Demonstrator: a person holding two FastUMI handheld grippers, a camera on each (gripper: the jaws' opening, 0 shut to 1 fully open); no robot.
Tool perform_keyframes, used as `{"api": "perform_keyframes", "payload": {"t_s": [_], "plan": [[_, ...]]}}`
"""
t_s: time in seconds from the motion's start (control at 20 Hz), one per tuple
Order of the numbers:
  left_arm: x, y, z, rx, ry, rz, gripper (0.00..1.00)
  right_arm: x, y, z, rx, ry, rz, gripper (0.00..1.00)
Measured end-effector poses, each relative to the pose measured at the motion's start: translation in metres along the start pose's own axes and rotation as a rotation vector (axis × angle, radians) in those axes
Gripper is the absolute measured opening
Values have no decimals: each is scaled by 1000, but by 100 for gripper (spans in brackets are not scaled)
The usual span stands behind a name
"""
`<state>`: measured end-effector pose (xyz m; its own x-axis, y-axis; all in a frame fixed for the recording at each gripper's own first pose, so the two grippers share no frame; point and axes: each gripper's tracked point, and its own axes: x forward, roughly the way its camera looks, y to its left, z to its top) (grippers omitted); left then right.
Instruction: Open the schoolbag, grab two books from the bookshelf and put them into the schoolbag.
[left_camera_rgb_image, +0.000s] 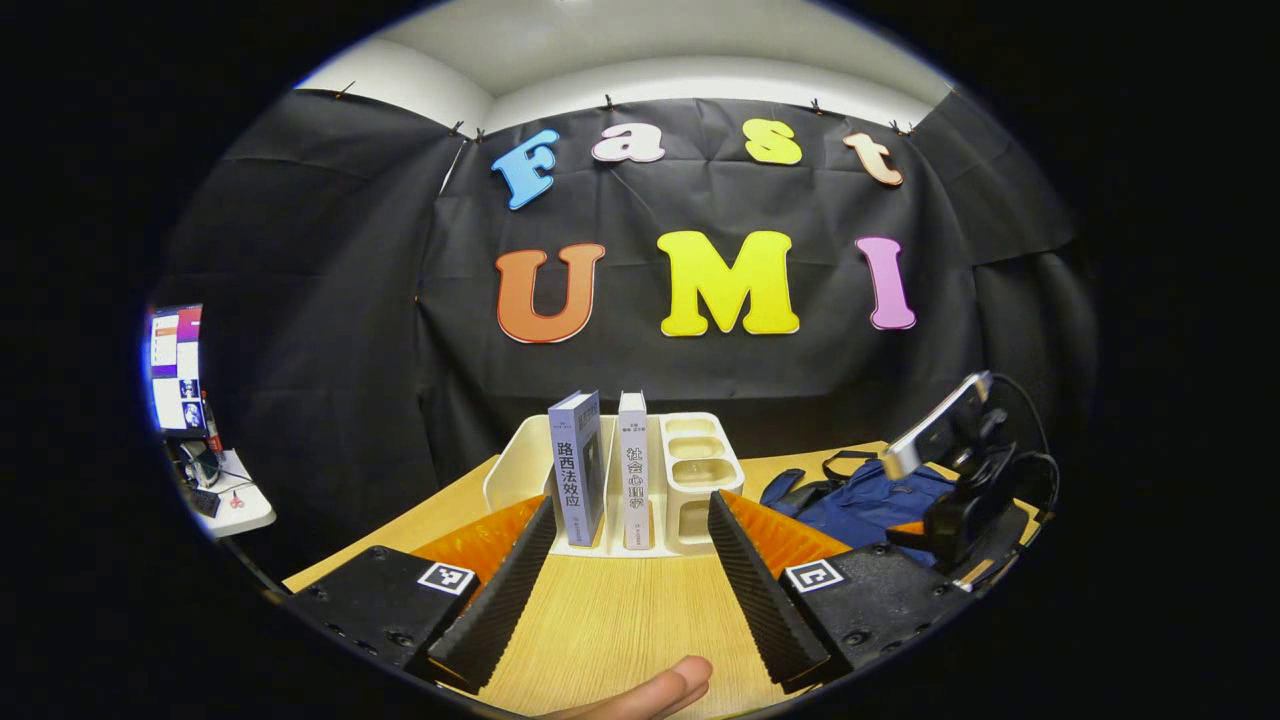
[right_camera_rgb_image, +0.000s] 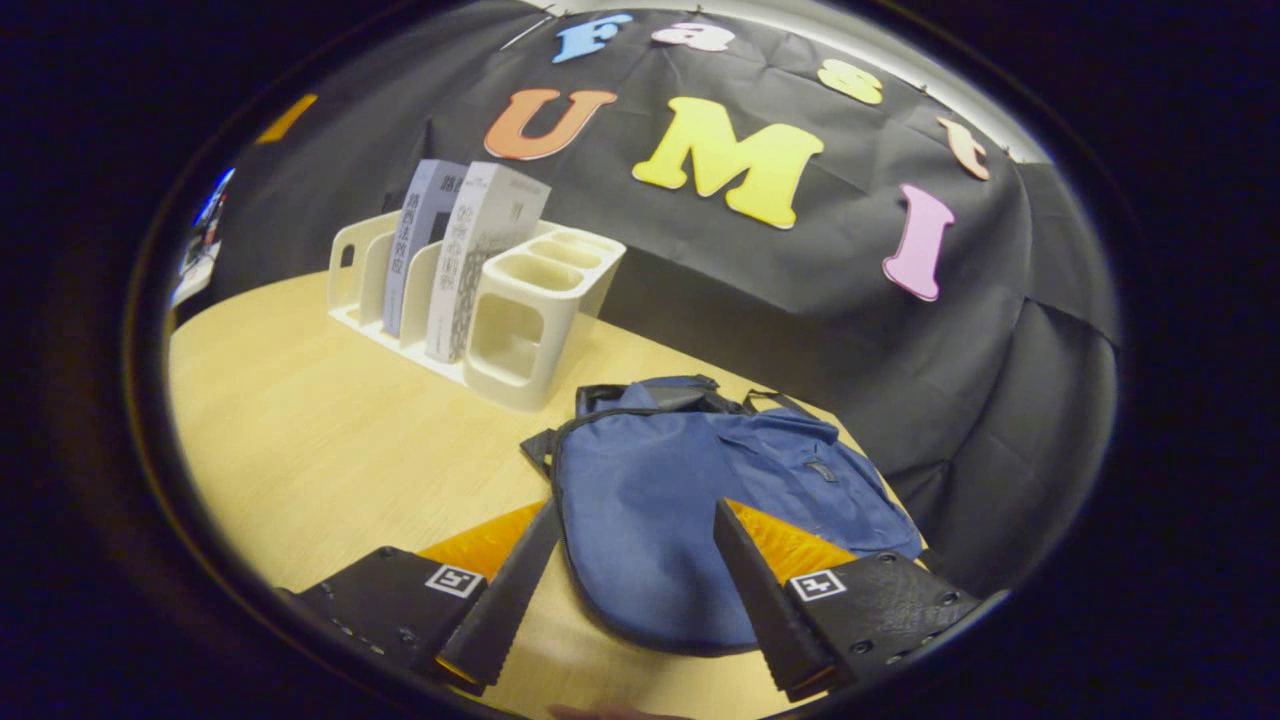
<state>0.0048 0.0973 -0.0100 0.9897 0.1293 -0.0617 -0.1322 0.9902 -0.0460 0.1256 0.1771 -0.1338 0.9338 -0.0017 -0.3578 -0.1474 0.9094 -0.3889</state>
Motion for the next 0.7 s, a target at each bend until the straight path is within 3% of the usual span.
{"api": "perform_keyframes", "payload": {"t_s": [0.25,0.3,0.35,0.4,0.45,0.55,0.65,0.7], "plan": [[1,4,0,-5,-1,2,96,25,13,-17,-99,77,-56,94],[-1,3,-1,-10,-1,-3,96,29,12,-19,-104,92,-66,99],[0,-2,-2,-17,5,-15,96,32,8,-15,-111,85,-88,87],[1,-6,-2,-20,7,-31,96,32,5,-13,-119,83,-105,92],[2,-11,-3,-23,10,-44,96,34,6,-14,-119,88,-107,86],[0,-14,-4,-26,13,-56,96,37,6,-18,-124,107,-108,88],[1,-18,-5,-25,16,-65,96,34,4,-16,-135,104,-124,75],[1,-18,-5,-24,17,-66,96,33,1,-13,-142,101,-131,79]]}}
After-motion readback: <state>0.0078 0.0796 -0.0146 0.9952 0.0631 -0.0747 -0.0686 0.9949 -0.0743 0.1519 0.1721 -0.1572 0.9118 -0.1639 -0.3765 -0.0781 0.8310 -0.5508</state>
